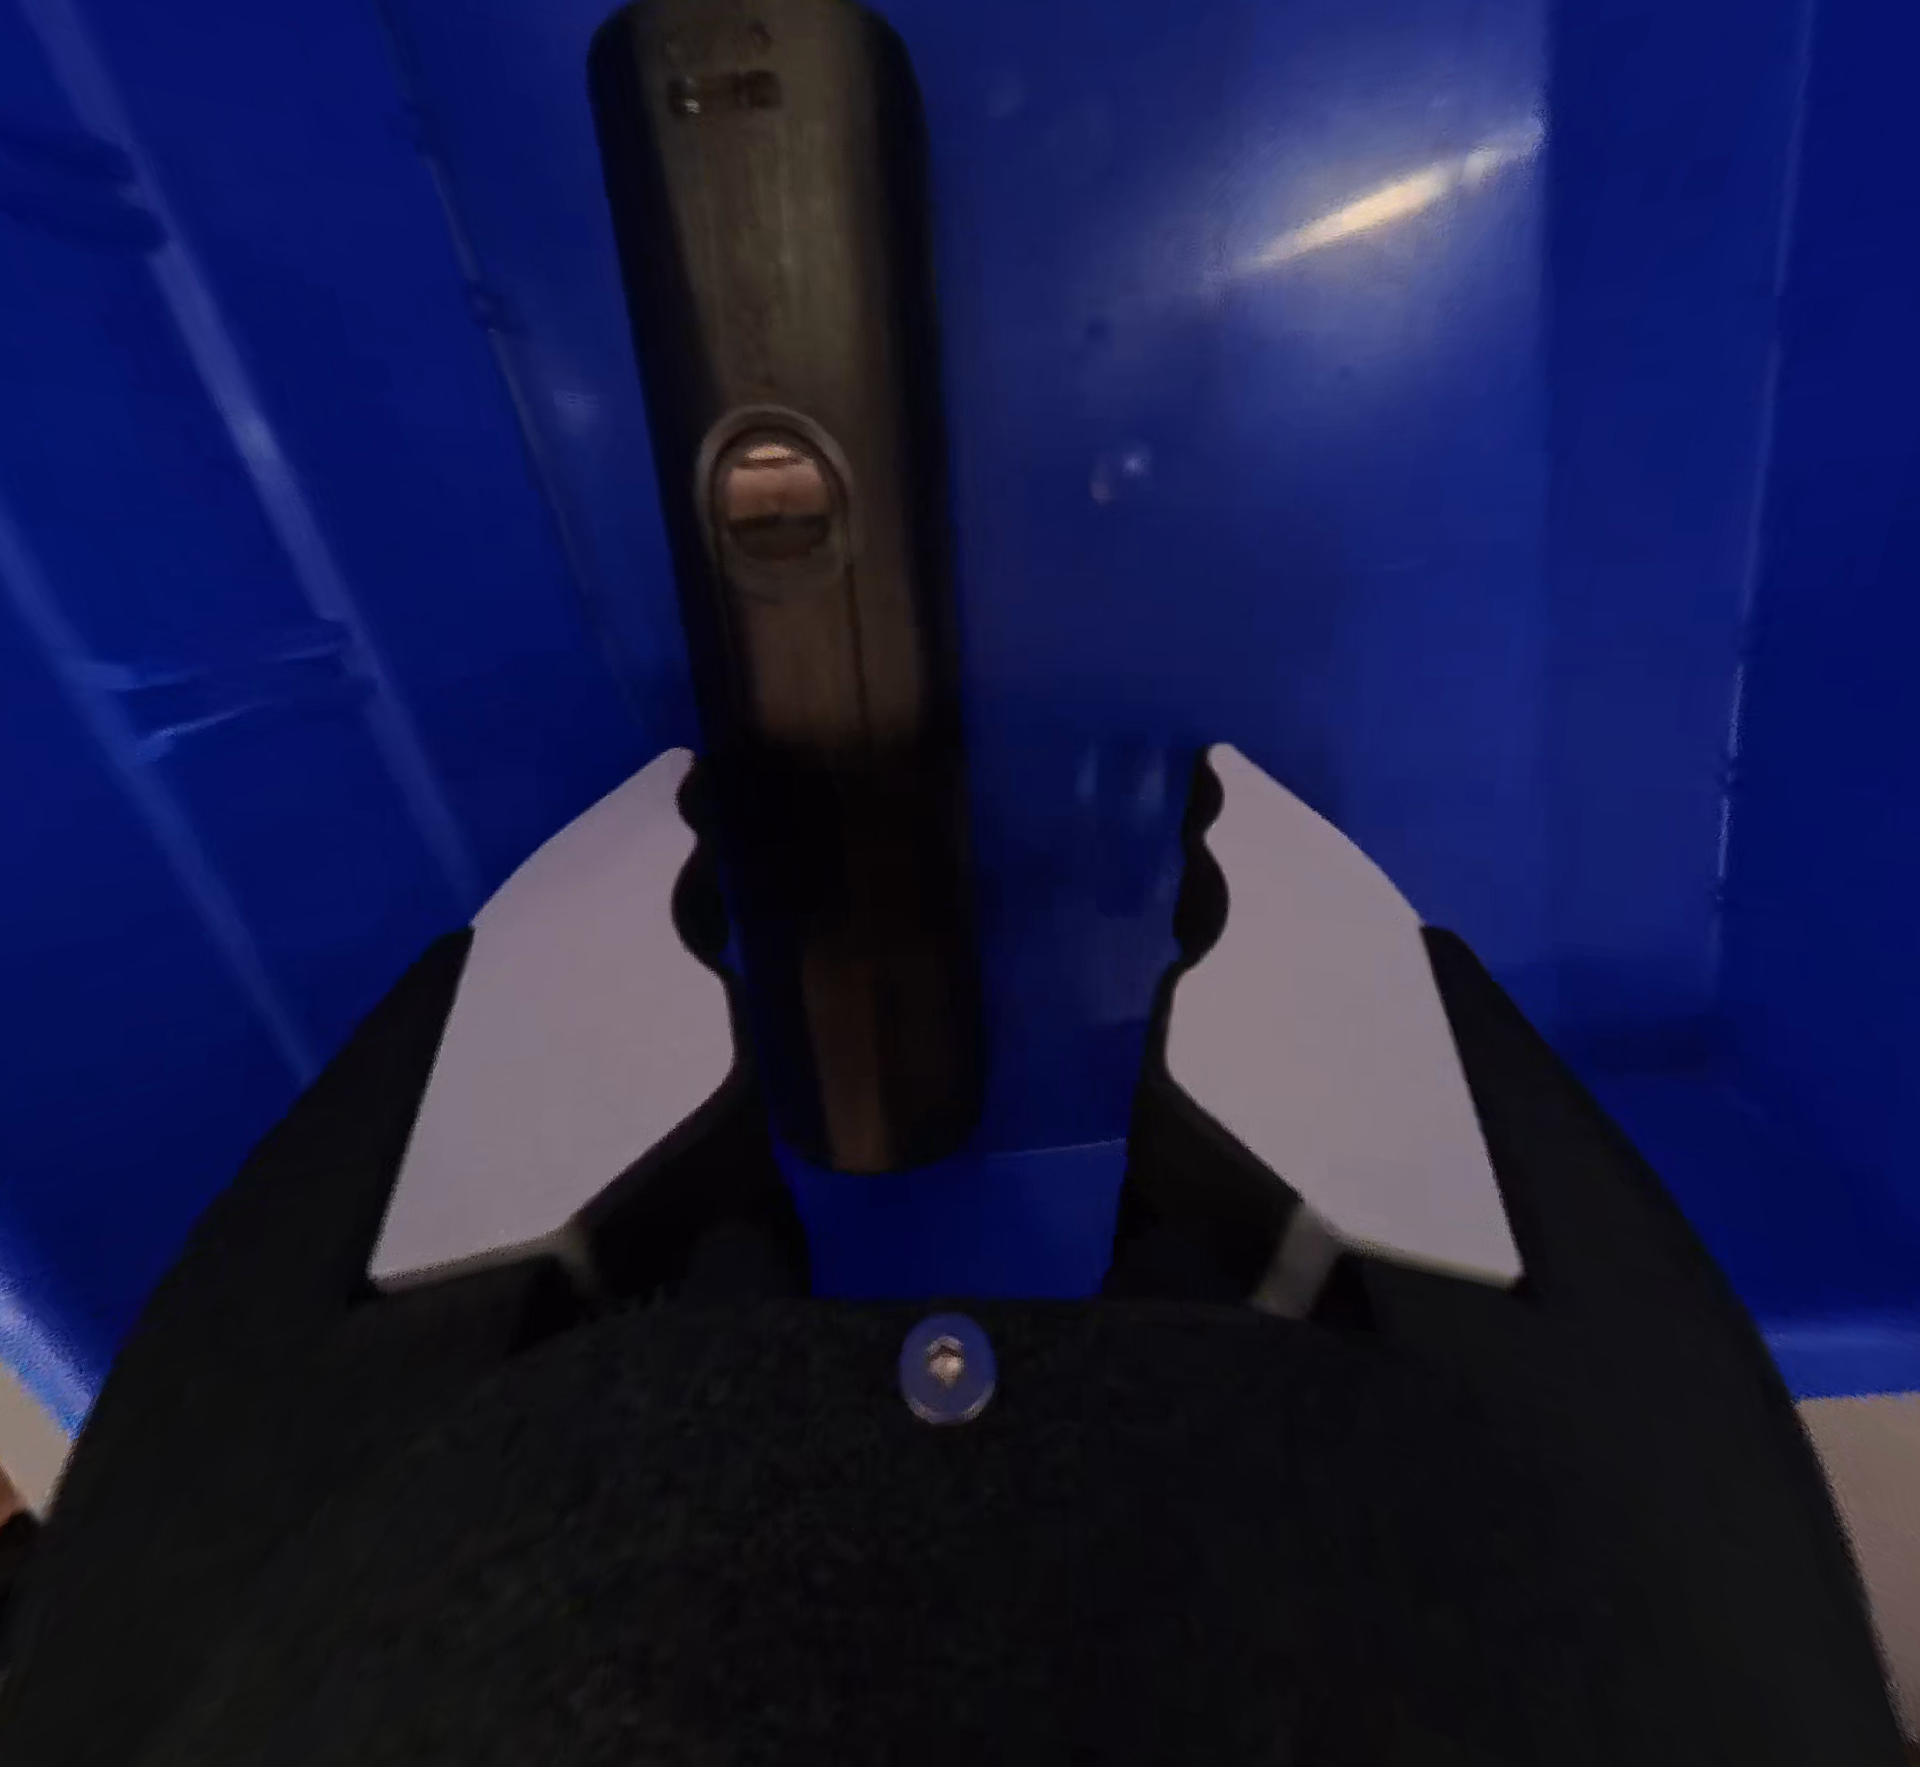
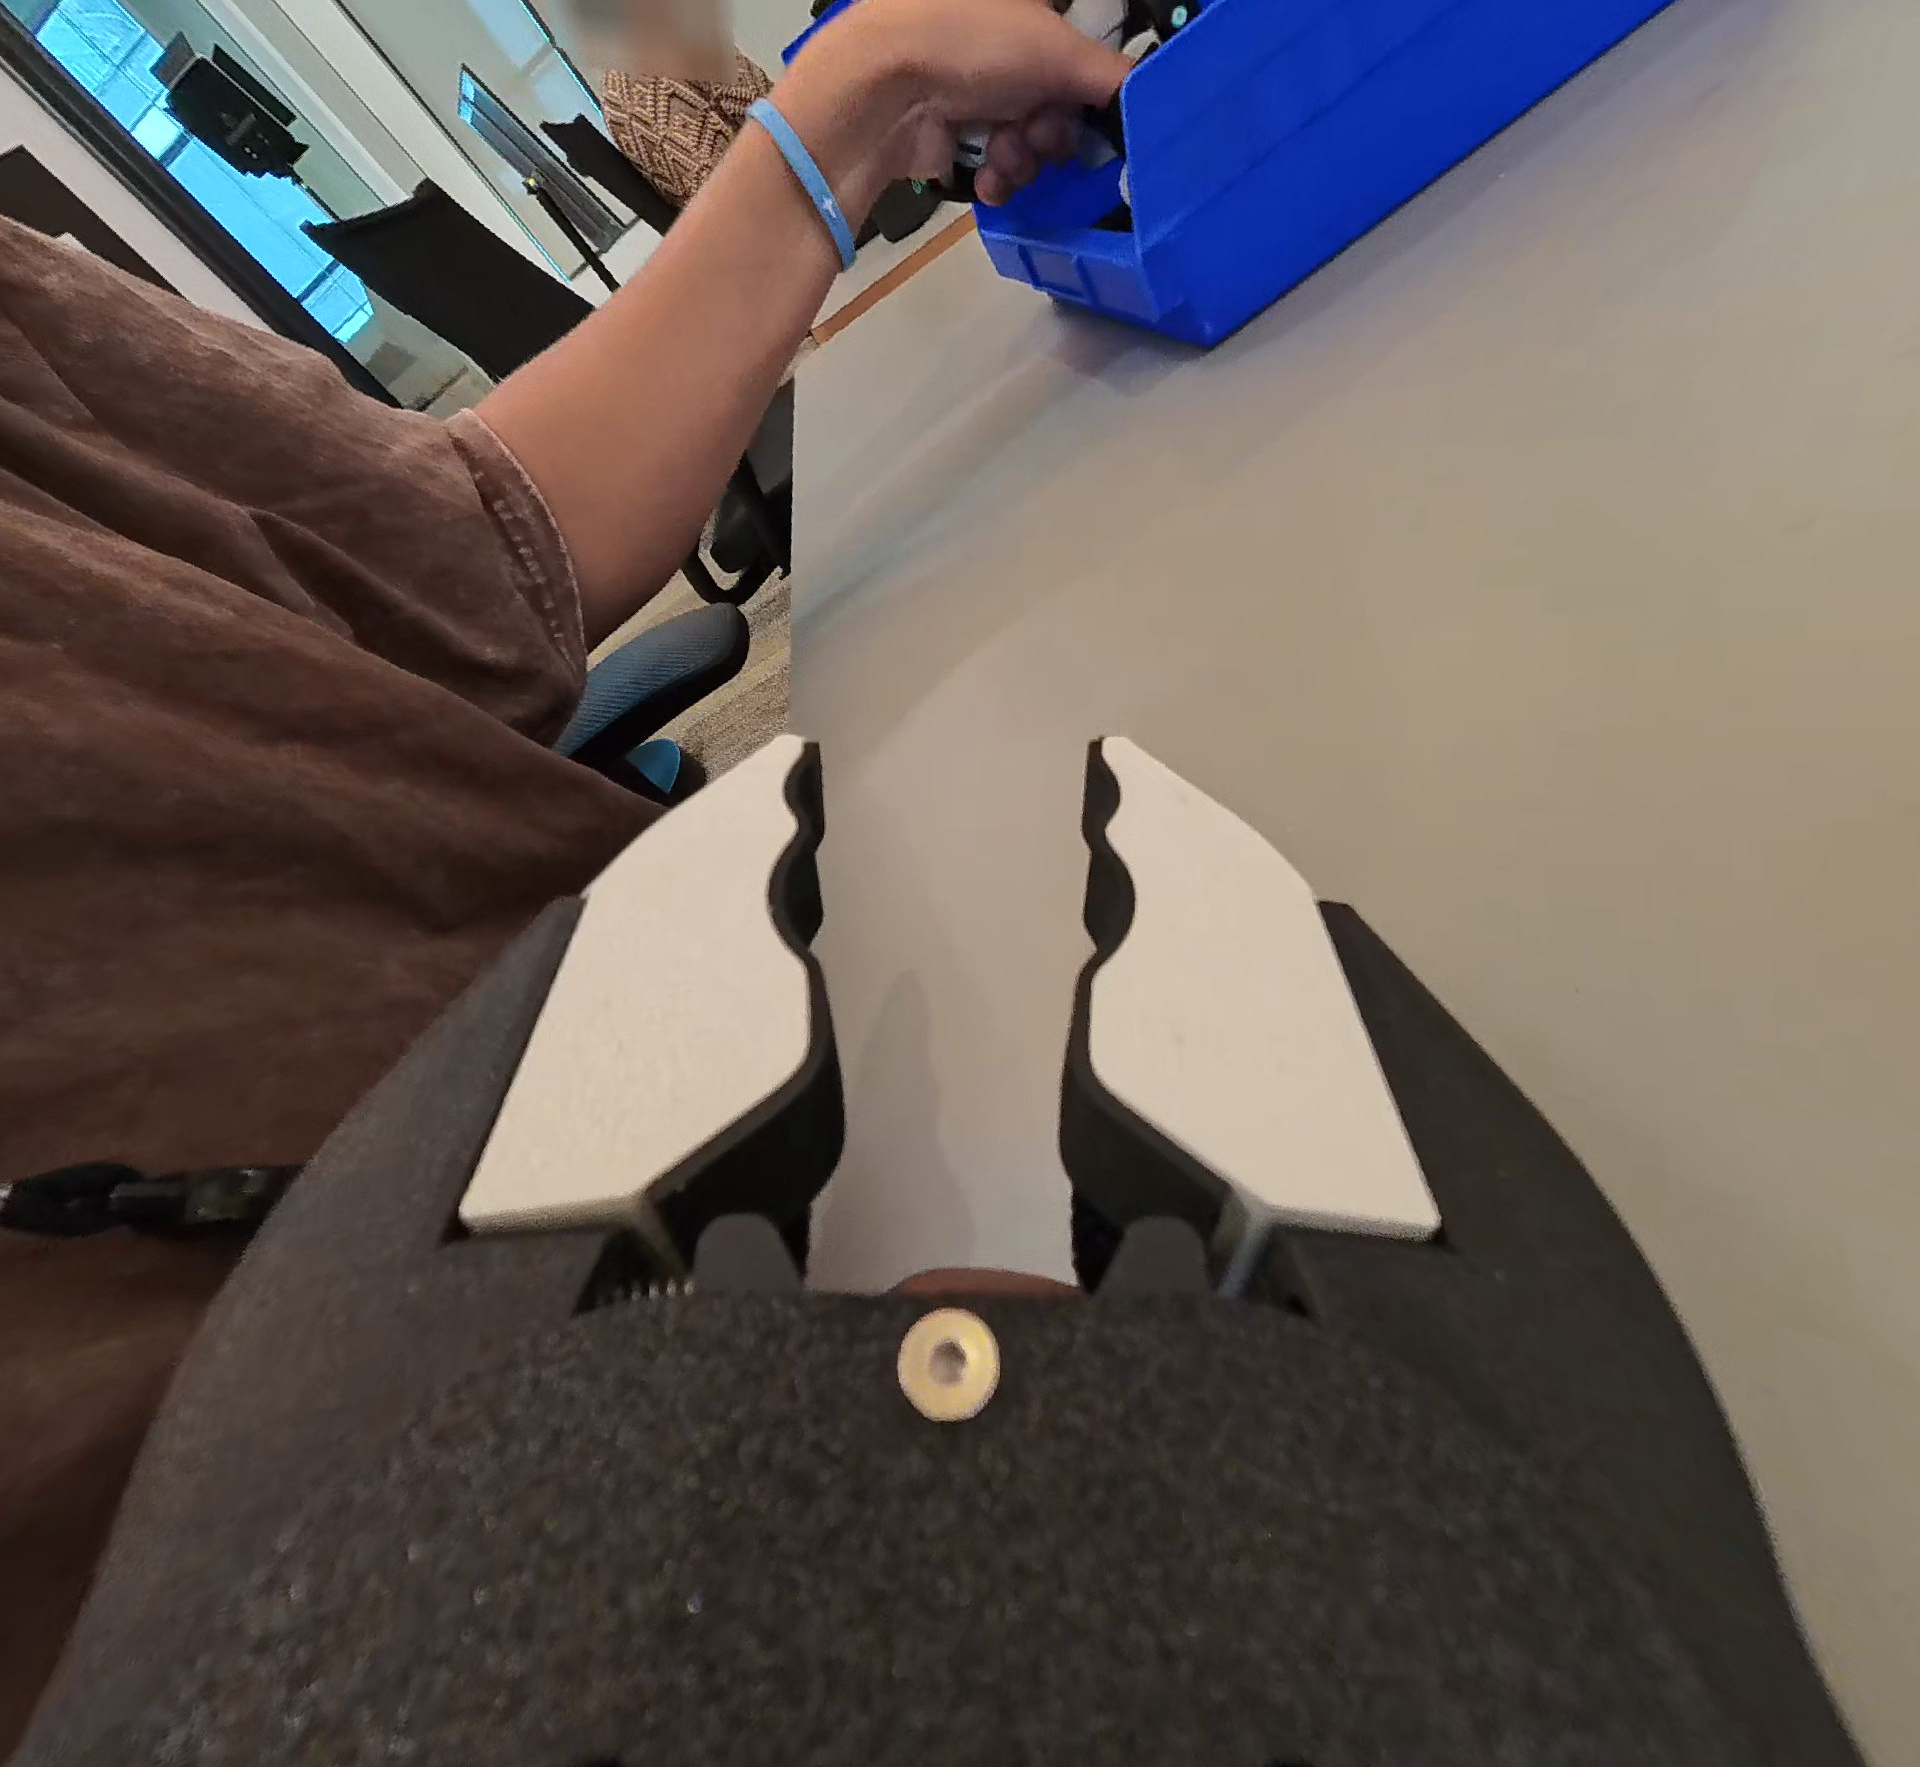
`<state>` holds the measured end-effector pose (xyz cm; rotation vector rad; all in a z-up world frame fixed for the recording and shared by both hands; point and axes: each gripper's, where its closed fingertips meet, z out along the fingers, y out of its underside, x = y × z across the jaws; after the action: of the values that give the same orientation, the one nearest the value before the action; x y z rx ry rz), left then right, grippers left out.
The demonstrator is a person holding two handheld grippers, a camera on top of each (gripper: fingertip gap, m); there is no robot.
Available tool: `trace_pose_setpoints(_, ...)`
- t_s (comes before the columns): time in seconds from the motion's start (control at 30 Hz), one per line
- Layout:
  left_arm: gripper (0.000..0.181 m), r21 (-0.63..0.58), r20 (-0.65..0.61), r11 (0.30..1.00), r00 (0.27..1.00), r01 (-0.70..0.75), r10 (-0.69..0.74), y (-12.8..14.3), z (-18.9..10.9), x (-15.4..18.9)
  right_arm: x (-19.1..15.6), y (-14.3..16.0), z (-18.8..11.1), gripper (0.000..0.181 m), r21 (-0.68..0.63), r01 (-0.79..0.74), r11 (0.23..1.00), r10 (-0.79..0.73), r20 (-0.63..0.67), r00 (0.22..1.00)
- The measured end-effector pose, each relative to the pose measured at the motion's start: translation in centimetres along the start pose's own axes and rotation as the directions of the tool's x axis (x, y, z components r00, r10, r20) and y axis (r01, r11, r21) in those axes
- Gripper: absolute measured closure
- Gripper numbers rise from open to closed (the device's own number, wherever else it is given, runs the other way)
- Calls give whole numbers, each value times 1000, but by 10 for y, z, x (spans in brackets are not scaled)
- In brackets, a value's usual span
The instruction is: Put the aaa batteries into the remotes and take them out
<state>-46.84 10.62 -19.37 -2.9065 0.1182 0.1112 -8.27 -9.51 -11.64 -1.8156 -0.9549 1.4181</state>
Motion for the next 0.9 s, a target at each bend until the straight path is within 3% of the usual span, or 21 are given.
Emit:
trace_pose_setpoints(0.23, 112, 55, -51, 993, 992, -109, 112, -3, -4, 12, 1, 5, 5, 134, -24, 8, 1000, -8, -7, 1000)
trace_pose_setpoints(0.47, 121, 42, -71, 999, 997, -22, 25, -12, 3, 0, 1, 9, 8, 134, -47, 22, 999, -23, -16, 1000)
trace_pose_setpoints(0.63, 133, 64, -80, 995, 993, -76, 81, -14, 2, 2, -1, 12, 12, 134, -64, 32, 997, -33, -12, 999)
trace_pose_setpoints(0.77, 134, 125, -22, 986, 993, -114, 118, -14, -3, 1, -3, 12, 13, 134, -67, 43, 997, -44, -12, 999)
trace_pose_setpoints(0.9, 134, 266, -13, 955, 990, -130, 139, -21, -33, 6, 0, 12, 14, 135, -61, 41, 997, -42, -17, 999)
